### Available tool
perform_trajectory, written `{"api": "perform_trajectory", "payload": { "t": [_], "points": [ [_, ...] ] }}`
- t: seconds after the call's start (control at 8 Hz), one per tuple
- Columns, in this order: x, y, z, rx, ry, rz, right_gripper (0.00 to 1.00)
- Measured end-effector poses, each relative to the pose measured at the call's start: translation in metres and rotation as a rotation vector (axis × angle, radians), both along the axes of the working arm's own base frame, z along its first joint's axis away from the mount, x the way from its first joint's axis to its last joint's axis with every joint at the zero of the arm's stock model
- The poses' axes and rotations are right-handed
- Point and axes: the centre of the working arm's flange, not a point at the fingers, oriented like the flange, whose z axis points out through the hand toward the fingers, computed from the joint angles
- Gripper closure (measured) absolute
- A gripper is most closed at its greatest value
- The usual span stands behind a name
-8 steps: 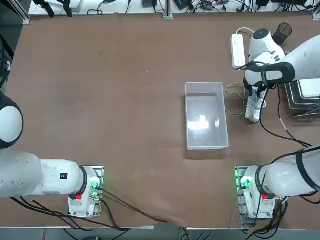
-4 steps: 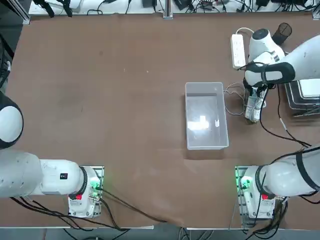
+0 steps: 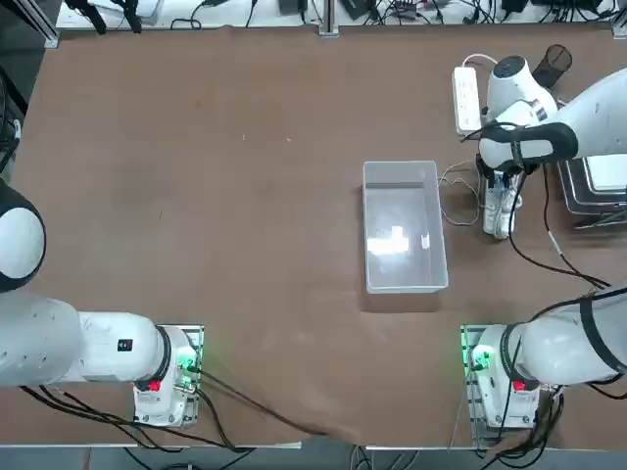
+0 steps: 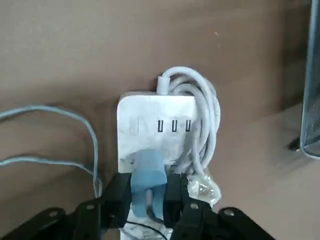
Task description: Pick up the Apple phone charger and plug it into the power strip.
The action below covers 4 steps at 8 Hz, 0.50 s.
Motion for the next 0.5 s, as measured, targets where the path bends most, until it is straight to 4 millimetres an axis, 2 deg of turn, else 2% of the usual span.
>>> {"api": "perform_trajectory", "payload": {
  "t": [0.5],
  "points": [
    [0.007,0.003,0.015,0.01,-0.025,0.032,0.63]
  ]
}}
